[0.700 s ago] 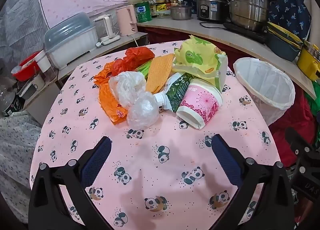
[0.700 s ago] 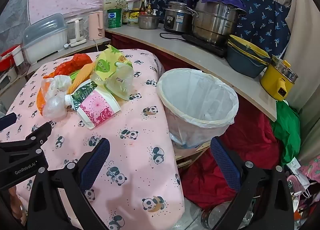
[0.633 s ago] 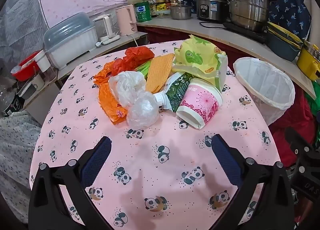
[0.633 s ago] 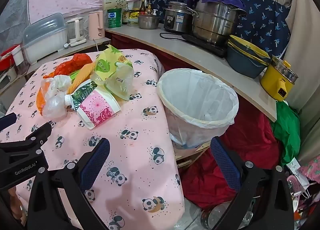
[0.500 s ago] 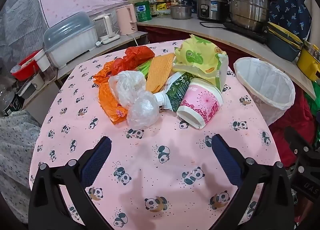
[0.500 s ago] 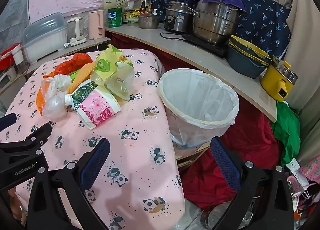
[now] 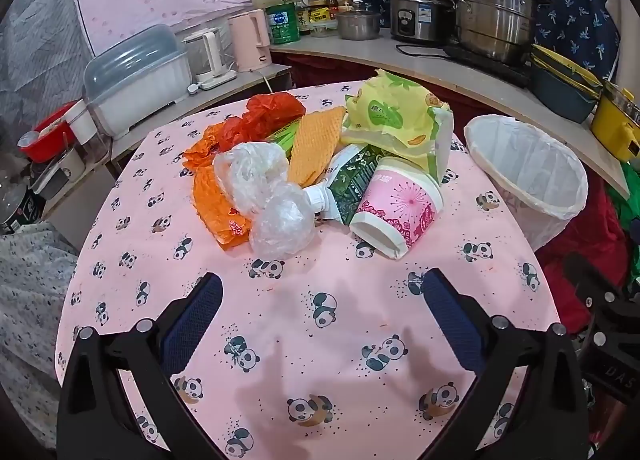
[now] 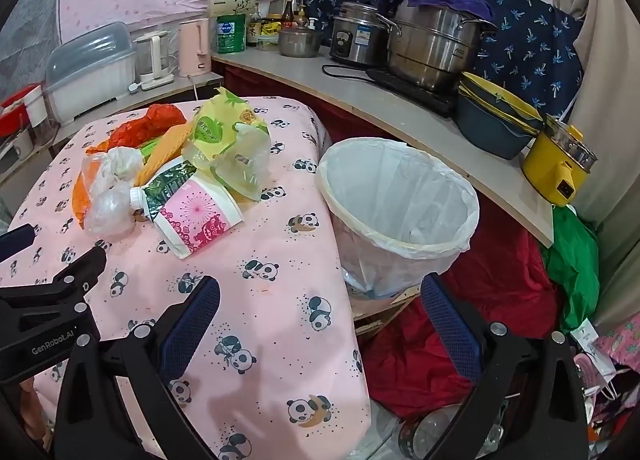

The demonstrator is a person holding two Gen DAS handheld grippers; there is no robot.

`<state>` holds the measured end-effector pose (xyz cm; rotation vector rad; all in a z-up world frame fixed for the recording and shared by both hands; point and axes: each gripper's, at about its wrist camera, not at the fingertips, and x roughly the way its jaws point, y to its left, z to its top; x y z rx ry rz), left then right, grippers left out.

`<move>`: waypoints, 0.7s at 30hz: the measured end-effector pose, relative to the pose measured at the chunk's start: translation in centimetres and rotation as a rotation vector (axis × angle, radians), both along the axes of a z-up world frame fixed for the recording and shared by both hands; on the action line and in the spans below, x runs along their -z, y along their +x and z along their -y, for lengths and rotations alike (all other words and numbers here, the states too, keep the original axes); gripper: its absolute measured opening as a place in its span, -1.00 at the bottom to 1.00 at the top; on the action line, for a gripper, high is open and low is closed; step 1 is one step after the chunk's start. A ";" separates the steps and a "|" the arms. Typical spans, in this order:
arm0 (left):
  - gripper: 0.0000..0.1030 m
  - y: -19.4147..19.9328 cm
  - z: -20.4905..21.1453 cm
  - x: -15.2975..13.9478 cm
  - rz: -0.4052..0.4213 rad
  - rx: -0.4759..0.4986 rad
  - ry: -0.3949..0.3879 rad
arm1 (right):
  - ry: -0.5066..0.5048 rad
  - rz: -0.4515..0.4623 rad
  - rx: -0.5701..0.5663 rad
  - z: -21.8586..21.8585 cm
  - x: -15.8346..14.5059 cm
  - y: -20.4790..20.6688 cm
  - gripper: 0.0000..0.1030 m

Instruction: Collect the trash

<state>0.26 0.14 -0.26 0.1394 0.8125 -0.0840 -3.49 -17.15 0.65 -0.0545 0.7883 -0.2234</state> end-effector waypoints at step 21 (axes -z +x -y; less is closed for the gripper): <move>0.86 0.0 -0.2 0.2 -0.011 -0.014 0.000 | -0.007 -0.004 -0.005 -0.2 0.2 0.2 0.87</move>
